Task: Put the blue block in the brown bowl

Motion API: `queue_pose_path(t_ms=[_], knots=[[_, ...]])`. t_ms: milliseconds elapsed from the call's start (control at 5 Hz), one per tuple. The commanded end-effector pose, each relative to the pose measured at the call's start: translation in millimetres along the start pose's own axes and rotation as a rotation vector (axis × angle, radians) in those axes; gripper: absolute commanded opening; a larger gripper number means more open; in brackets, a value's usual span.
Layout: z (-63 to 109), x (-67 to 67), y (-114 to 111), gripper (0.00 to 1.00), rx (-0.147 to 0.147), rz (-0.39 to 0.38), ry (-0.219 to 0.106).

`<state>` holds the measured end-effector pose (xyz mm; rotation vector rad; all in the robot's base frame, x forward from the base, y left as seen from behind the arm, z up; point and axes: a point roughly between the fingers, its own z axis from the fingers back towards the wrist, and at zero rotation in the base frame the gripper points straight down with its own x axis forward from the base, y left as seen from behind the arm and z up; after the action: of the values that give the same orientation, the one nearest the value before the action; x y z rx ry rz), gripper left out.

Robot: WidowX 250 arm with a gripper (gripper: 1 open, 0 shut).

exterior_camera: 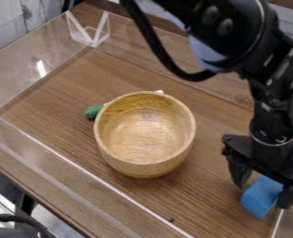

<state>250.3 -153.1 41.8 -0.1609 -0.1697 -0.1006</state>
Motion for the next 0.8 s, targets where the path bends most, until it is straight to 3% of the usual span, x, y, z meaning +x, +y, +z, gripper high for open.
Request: queue_pose_path(t_ms=[0, 600], knots=[[3.6, 7.8, 1, 0.00, -0.014, 0.011, -0.036], [17.9, 10.9, 6, 0.00, 0.015, 0.010, -0.003]])
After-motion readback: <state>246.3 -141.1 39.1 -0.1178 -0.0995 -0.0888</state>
